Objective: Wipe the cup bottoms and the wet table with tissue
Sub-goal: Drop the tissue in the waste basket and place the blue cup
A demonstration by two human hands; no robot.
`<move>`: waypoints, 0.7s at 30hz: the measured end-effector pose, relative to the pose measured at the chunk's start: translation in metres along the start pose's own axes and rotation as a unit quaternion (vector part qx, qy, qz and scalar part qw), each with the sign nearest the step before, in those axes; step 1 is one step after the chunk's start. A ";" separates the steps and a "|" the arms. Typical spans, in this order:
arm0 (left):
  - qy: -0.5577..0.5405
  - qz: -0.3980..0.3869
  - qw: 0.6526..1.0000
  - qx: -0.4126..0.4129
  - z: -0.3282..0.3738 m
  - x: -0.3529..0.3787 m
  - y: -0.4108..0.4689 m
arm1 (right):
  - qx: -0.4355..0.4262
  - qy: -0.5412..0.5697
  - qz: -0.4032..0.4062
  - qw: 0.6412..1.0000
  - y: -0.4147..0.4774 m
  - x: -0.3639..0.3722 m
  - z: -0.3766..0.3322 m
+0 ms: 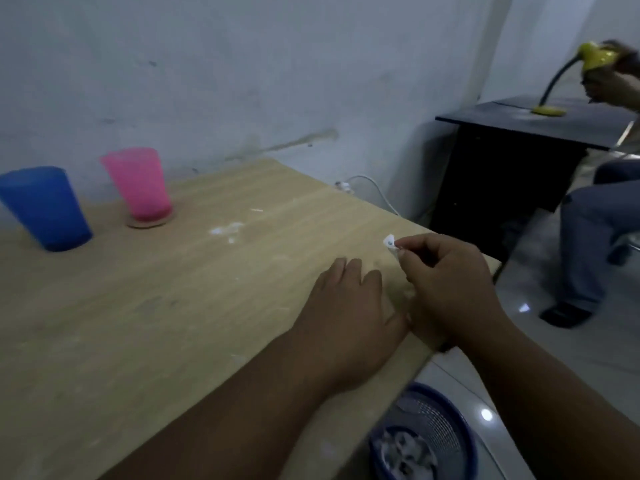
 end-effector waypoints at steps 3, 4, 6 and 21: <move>0.014 0.011 0.999 0.028 0.037 0.006 0.012 | 0.037 0.026 0.053 0.998 -0.009 -0.048 0.029; 0.024 0.009 0.999 0.033 0.046 0.009 0.014 | 0.049 0.032 0.072 0.996 -0.013 -0.062 0.039; 0.052 0.002 0.998 0.040 0.059 0.016 0.017 | 0.069 0.035 0.111 0.991 -0.024 -0.090 0.059; 0.024 0.010 0.999 0.046 0.056 0.013 0.014 | 0.229 -0.061 0.078 0.968 -0.078 -0.076 0.171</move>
Point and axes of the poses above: each hand's wrist, its own y-axis towards the middle knuckle, its own x-axis out of the palm, z = x × y, the point moved 9 cm from there along y, towards the middle knuckle, and after that the axes turned 6 degrees about y, right-handed, at the moved point
